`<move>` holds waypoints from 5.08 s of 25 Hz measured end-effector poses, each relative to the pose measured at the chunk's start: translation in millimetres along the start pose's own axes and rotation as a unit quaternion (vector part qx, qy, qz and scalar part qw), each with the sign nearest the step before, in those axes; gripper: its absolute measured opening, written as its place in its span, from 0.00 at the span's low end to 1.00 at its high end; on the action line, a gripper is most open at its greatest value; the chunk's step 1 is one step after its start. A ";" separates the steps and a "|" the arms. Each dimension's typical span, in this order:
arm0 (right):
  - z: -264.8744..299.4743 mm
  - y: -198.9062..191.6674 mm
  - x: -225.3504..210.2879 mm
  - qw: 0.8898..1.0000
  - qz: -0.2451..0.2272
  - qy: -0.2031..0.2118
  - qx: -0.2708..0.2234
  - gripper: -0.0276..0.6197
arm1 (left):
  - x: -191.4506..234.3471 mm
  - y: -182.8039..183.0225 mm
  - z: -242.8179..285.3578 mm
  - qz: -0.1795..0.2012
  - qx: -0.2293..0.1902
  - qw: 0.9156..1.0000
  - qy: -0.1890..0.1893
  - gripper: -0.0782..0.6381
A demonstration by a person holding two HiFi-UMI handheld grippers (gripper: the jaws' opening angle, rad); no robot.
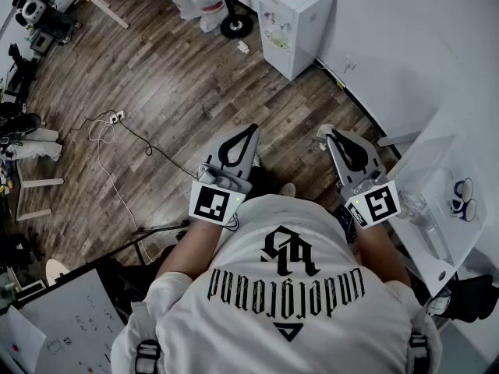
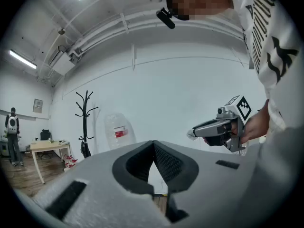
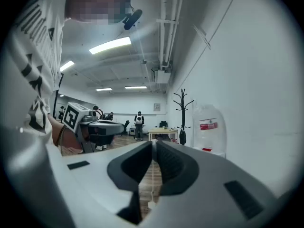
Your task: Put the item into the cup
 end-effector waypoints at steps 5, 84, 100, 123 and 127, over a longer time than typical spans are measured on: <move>-6.4 1.8 1.9 1.000 0.000 0.000 -0.004 0.10 | -4.9 1.6 -1.1 -0.001 -0.002 1.000 0.001 0.12; 396.1 -73.6 -196.1 0.993 0.059 -0.032 0.094 0.11 | 339.3 -101.5 222.6 -0.040 0.052 0.997 -0.047 0.12; 478.8 -207.6 -297.7 0.981 0.081 -0.023 0.176 0.11 | 363.9 -233.4 367.2 -0.077 0.140 0.984 -0.075 0.12; 561.0 -478.2 -344.5 0.944 0.143 -0.106 0.276 0.12 | 377.8 -468.8 457.7 -0.105 0.187 0.972 -0.098 0.12; 567.5 -511.6 -355.9 0.933 0.163 -0.134 0.291 0.12 | 380.2 -497.2 464.1 -0.119 0.197 0.969 -0.089 0.12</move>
Point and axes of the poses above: the fingertips, and each gripper's own axes: z forward along the fingers, x to its left, y out of its top, the point moved 2 cm from there along -z, backward along the fingers, and after that the axes turned 2 degrees about z, right-handed, at the moved point
